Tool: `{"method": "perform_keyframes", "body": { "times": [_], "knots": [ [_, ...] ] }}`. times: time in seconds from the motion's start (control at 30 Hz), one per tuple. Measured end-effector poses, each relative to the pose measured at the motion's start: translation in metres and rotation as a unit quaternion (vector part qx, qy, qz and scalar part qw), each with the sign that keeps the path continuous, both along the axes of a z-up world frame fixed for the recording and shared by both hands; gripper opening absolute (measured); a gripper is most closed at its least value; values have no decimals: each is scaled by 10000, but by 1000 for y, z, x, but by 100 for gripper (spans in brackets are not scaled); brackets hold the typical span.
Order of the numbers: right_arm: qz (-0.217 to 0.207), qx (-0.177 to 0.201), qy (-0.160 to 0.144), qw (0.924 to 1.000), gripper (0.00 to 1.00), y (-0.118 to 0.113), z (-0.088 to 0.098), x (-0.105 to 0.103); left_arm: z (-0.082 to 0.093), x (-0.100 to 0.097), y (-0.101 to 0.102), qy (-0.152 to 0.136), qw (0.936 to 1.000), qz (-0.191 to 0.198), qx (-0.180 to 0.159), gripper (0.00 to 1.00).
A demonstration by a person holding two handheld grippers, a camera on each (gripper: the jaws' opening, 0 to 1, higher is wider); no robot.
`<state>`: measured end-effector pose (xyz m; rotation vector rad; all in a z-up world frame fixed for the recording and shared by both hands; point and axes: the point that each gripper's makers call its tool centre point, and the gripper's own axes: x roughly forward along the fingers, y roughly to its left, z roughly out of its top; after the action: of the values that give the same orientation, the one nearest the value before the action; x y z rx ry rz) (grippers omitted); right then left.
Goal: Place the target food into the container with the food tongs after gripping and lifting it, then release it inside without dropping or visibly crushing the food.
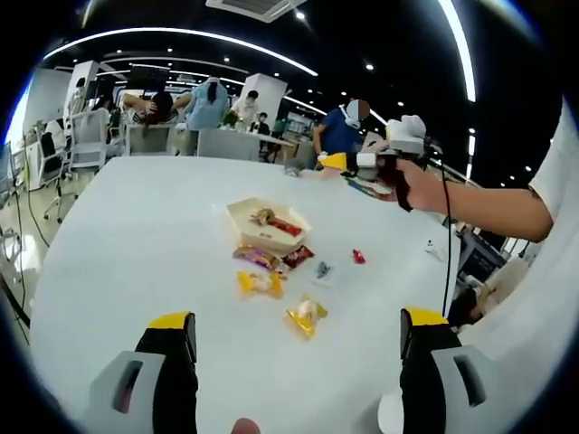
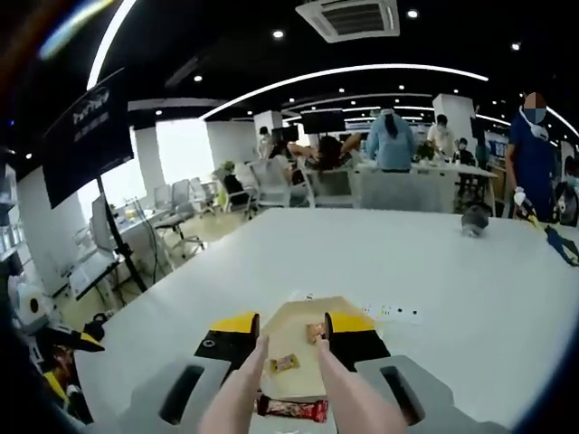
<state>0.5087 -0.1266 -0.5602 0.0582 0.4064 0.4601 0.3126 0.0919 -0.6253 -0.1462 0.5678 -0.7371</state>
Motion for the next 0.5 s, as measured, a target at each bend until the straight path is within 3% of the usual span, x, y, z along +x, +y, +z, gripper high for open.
{"method": "perform_keyframes", "body": {
  "times": [0.5],
  "knots": [
    [-43, -41, -30, 10000, 26, -7, 9, -33, 6, 7, -11, -110, 9996, -235, -53, 93]
  ]
}}
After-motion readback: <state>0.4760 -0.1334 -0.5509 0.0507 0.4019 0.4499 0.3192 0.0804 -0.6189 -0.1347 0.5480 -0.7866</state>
